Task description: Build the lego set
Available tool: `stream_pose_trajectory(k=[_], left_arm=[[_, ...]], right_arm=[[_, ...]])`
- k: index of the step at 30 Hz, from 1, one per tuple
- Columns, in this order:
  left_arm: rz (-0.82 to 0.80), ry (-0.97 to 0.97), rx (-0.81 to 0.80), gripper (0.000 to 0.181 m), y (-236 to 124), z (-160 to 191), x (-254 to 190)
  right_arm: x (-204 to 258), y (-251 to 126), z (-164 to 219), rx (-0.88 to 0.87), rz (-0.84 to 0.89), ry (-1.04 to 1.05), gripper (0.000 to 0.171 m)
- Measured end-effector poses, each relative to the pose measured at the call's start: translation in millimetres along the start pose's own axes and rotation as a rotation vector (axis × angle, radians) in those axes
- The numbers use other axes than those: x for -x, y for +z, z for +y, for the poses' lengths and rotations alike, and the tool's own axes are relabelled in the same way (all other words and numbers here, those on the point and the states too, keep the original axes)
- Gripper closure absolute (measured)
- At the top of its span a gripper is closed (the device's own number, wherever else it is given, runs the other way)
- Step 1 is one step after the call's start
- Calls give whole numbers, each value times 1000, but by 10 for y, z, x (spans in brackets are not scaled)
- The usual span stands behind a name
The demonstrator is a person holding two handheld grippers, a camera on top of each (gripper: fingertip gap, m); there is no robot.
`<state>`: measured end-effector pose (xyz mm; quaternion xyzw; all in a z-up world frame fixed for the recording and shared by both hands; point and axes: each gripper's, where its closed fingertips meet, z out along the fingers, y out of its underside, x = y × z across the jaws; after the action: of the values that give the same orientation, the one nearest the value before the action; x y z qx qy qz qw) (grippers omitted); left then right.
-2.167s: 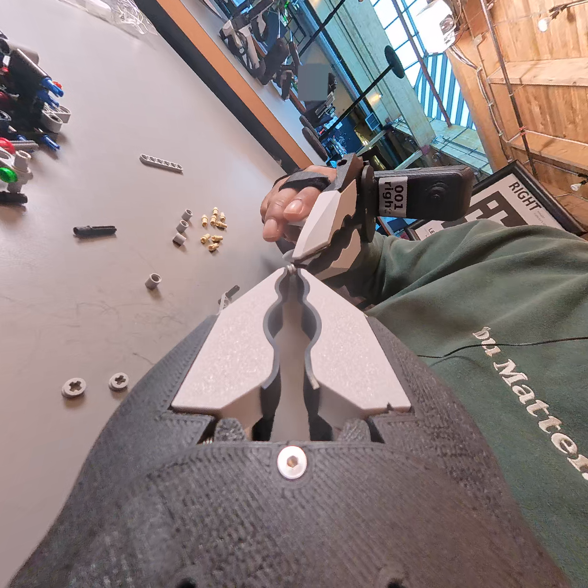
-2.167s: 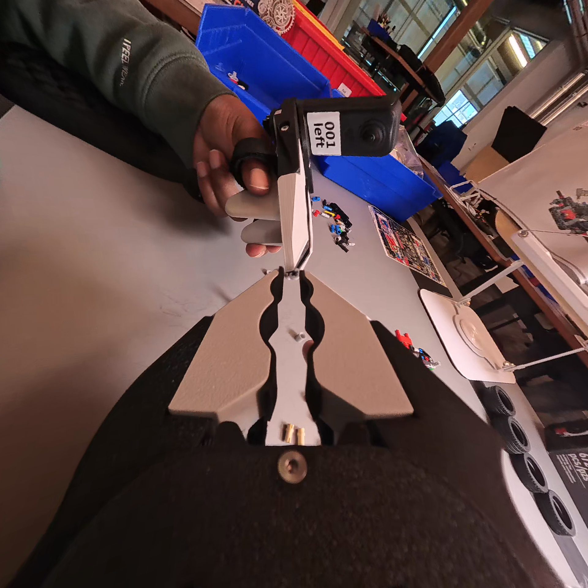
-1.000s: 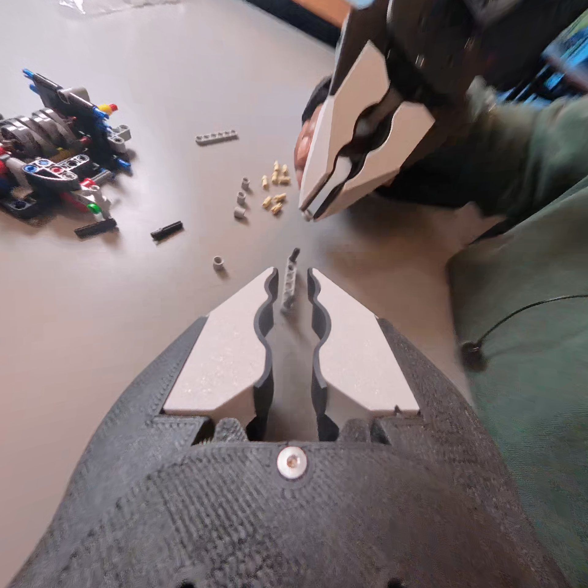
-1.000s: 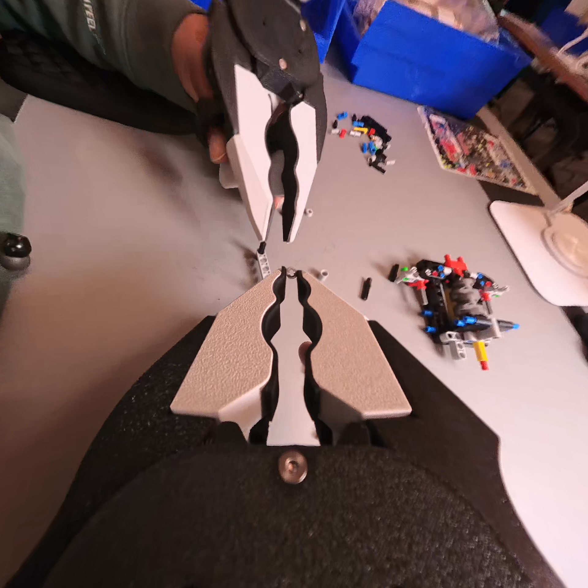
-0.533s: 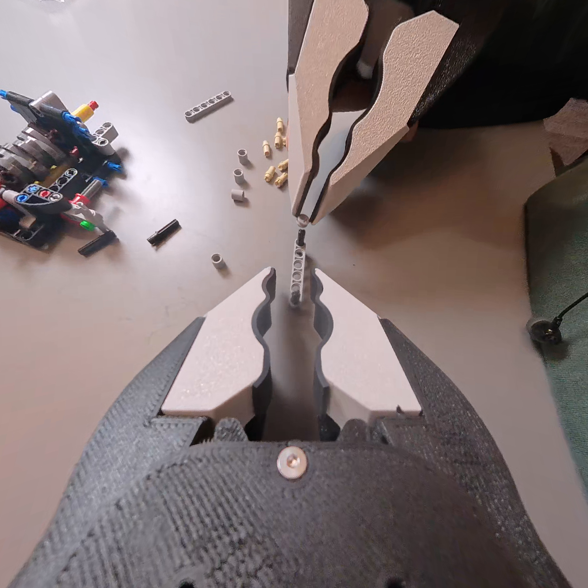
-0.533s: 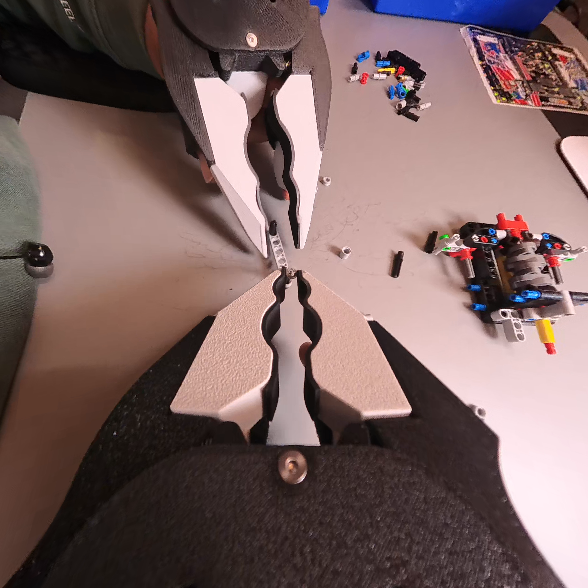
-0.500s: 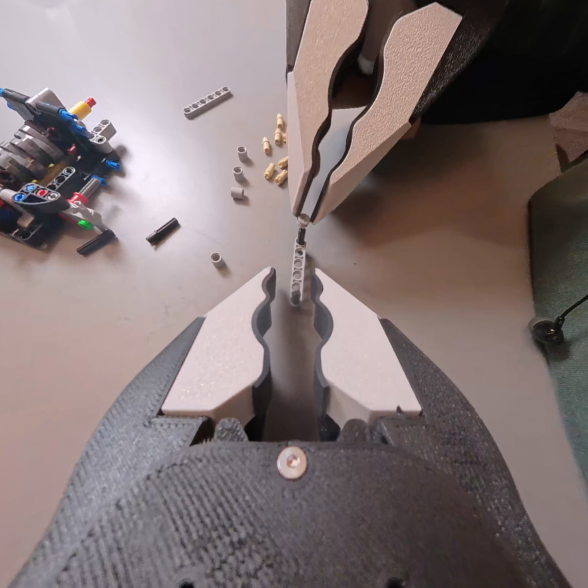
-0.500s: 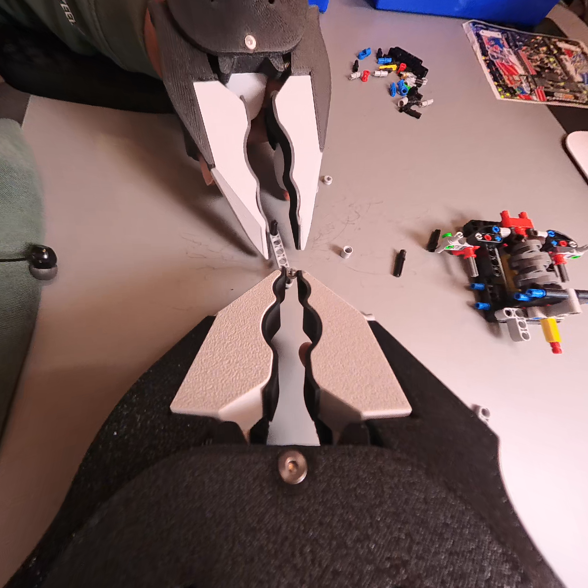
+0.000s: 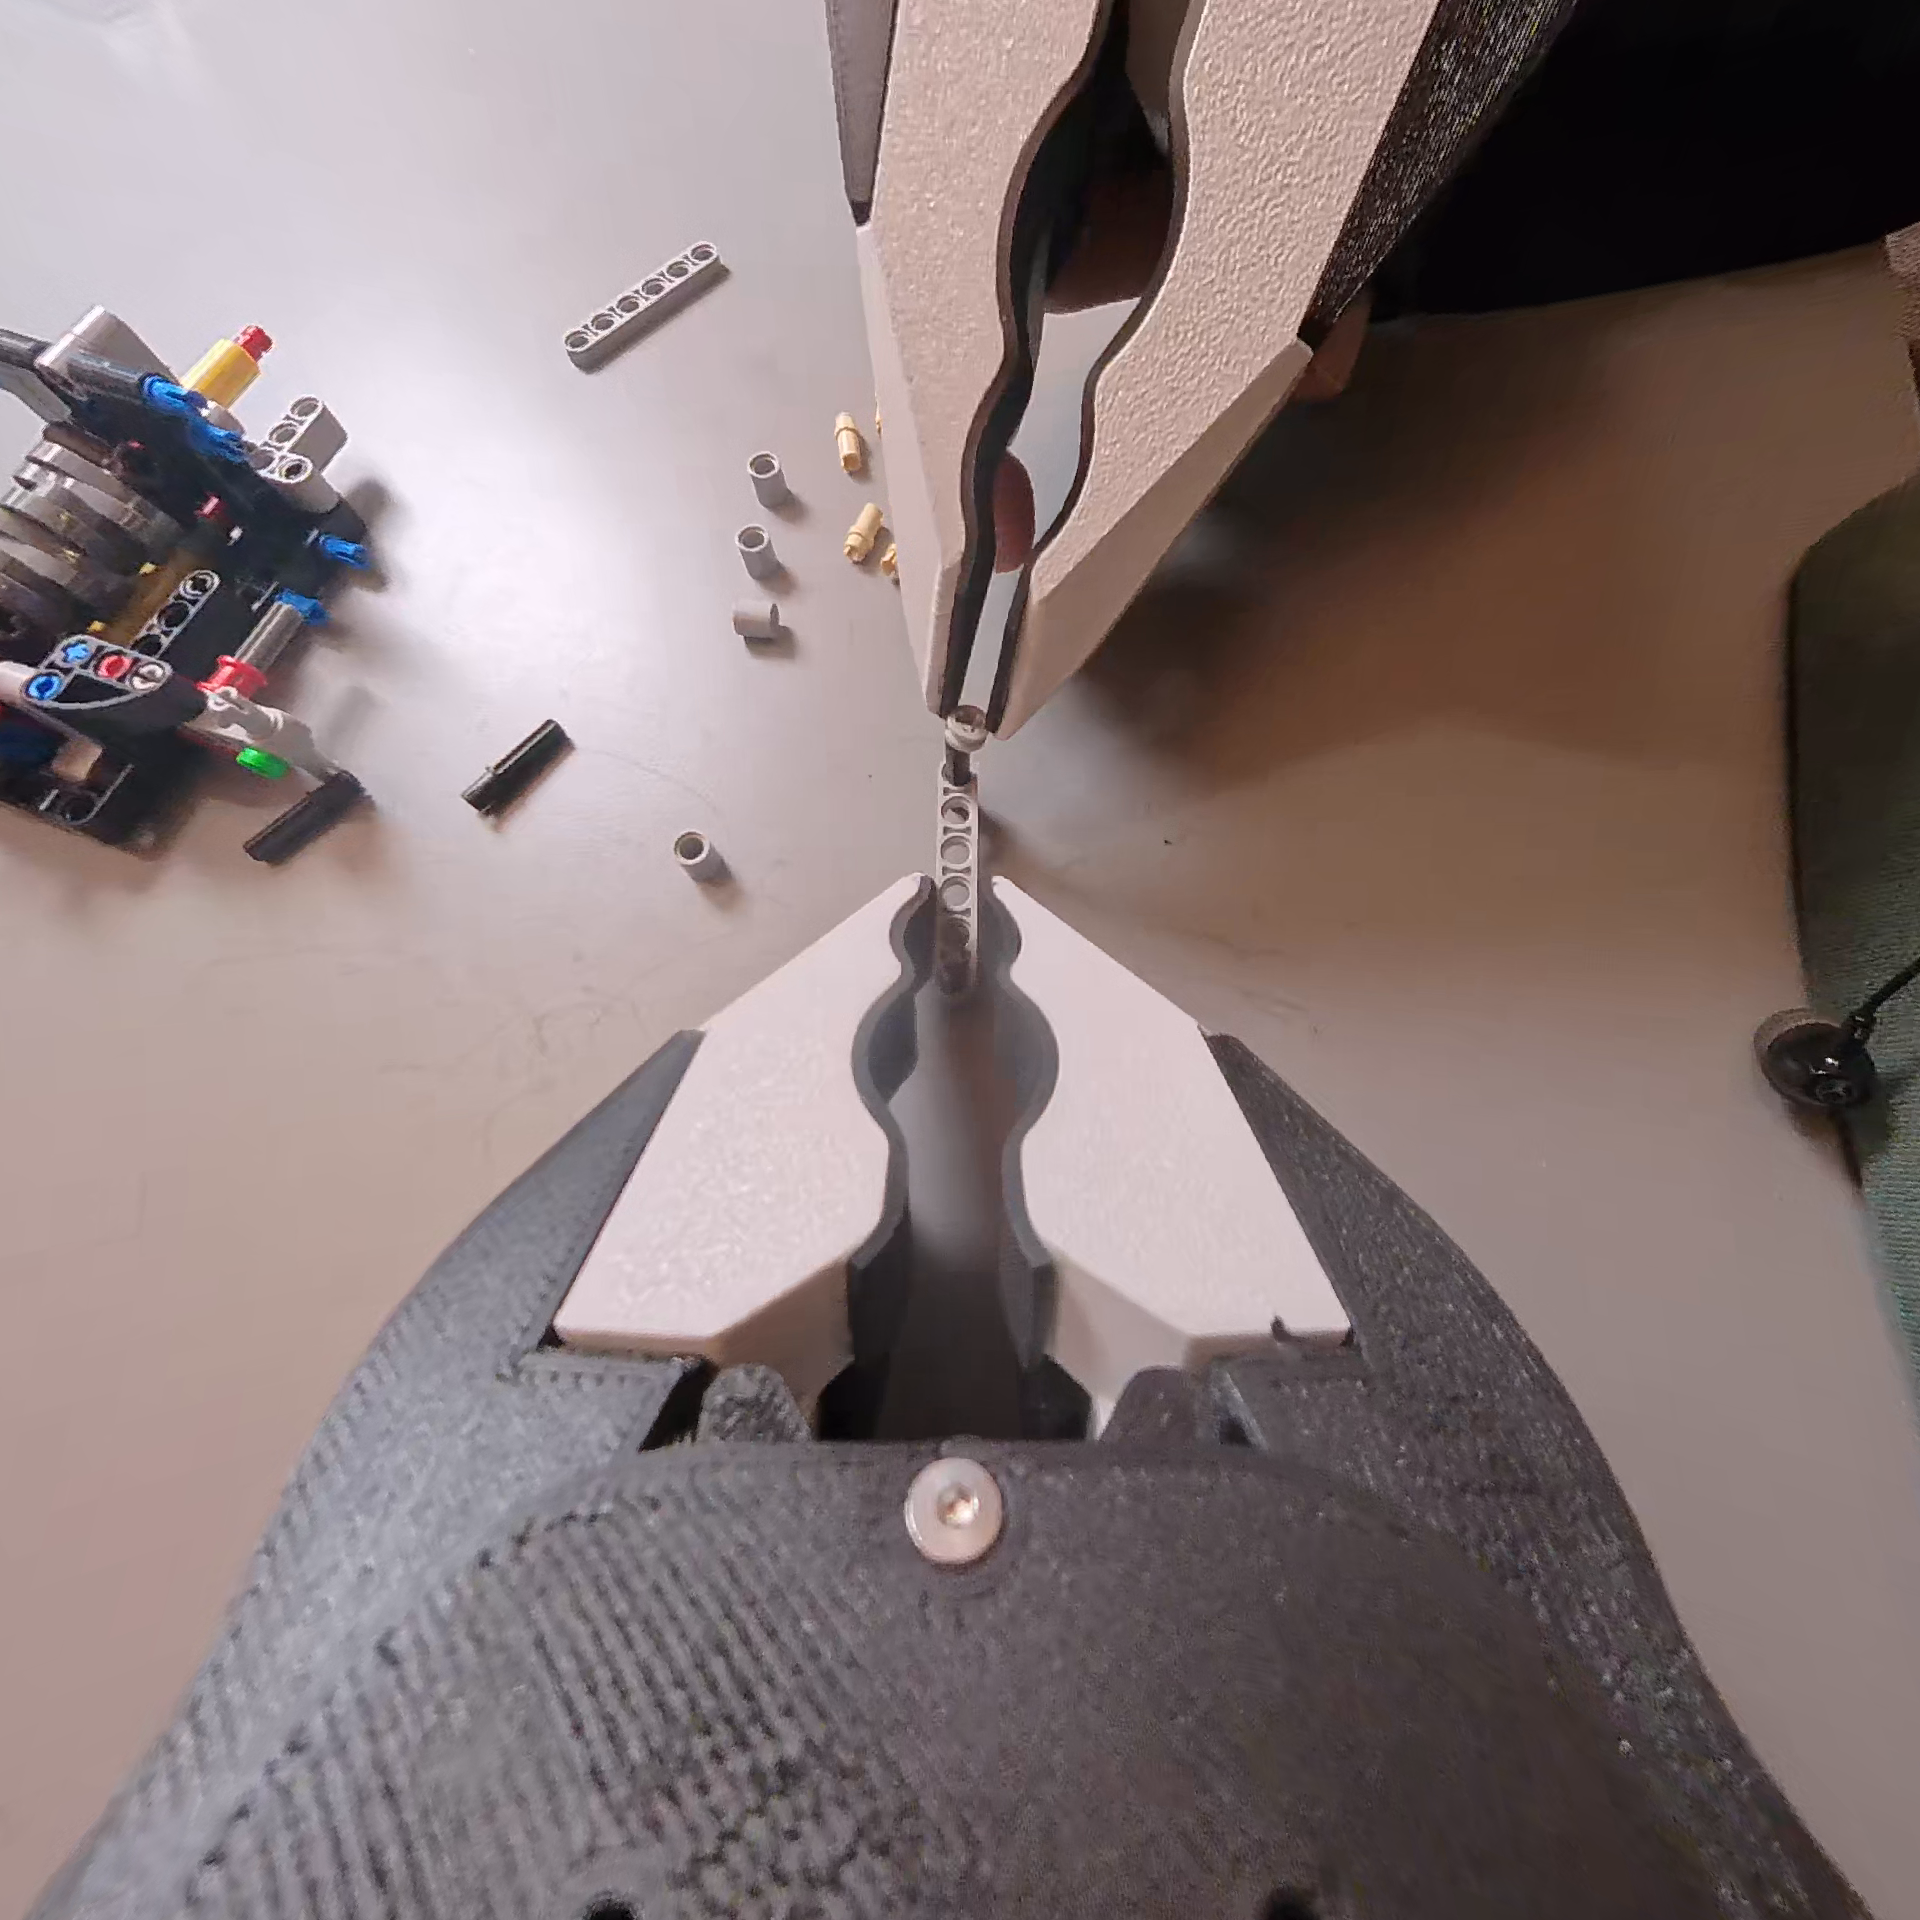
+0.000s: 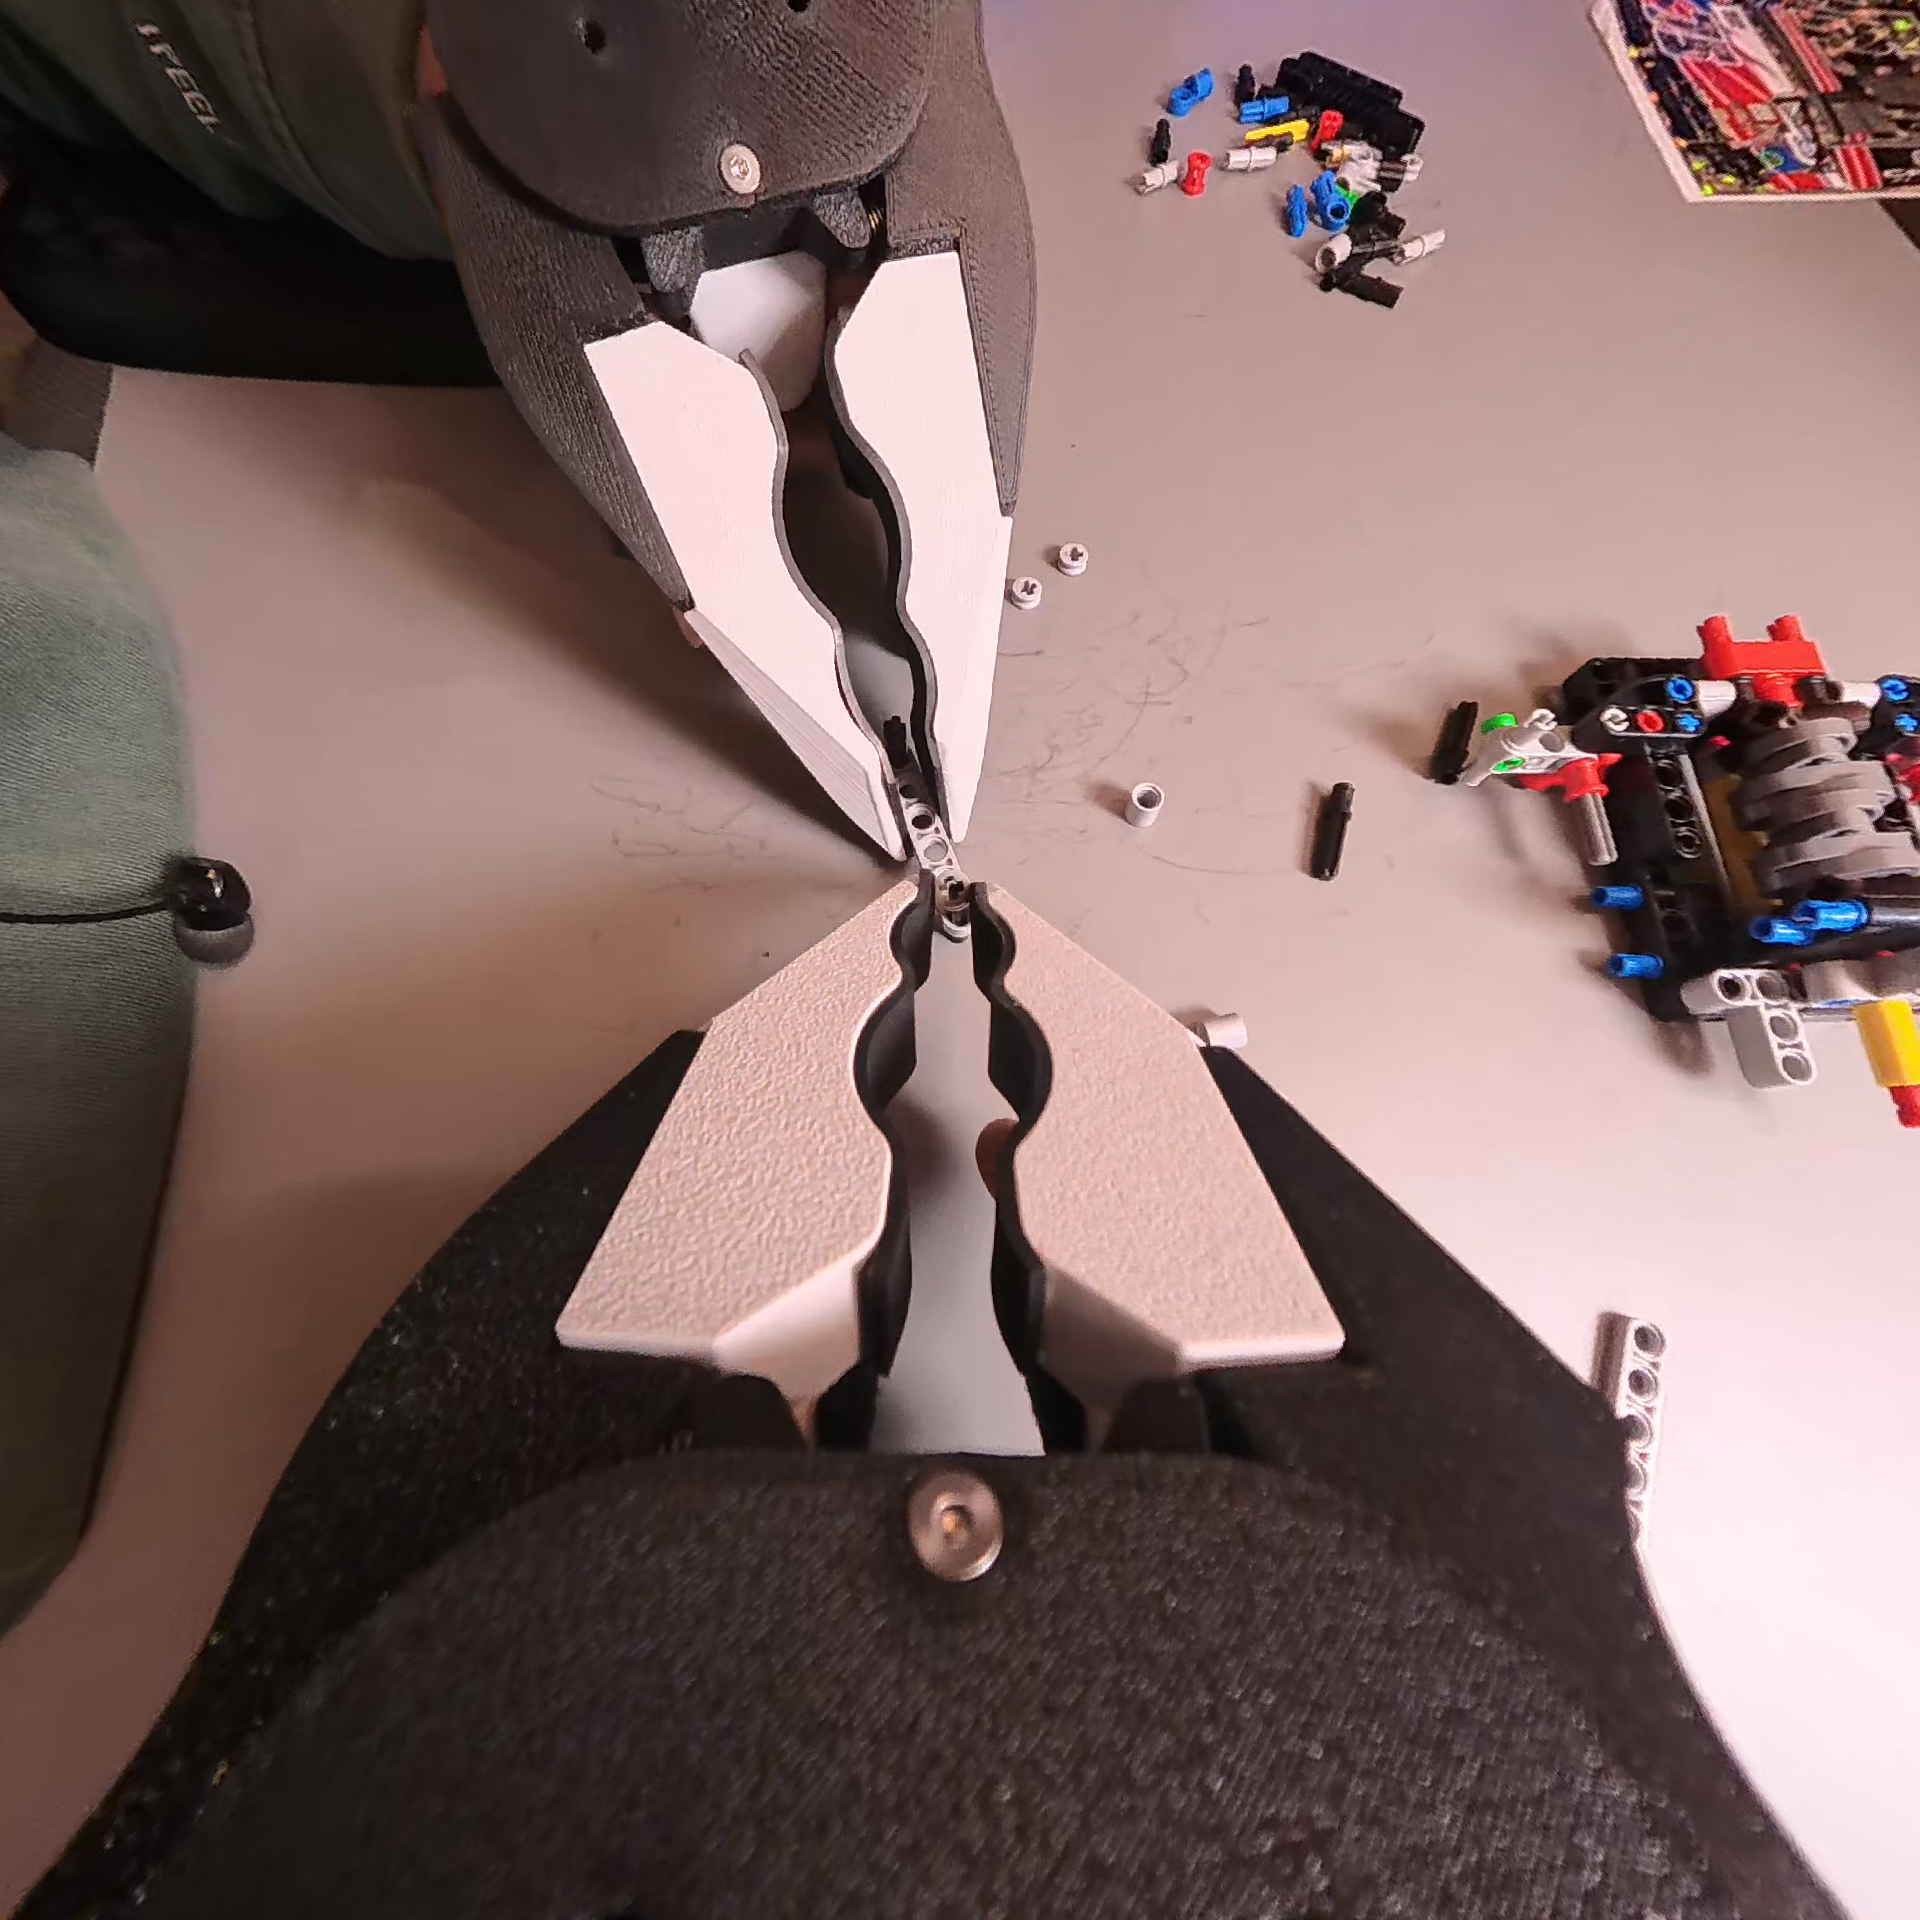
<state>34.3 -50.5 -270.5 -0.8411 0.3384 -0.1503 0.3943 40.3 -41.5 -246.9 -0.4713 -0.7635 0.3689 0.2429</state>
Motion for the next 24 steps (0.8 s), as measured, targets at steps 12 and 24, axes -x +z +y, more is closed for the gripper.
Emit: stream_pose_trajectory(k=[12,24], left_arm=[[18,9,0,176,1,-4,-11],[91,78,0,176,2,-3,-30]], right_arm=[[22,-3,6,81,-71,-57,168],[51,1,10,225,-263,-175,168]])
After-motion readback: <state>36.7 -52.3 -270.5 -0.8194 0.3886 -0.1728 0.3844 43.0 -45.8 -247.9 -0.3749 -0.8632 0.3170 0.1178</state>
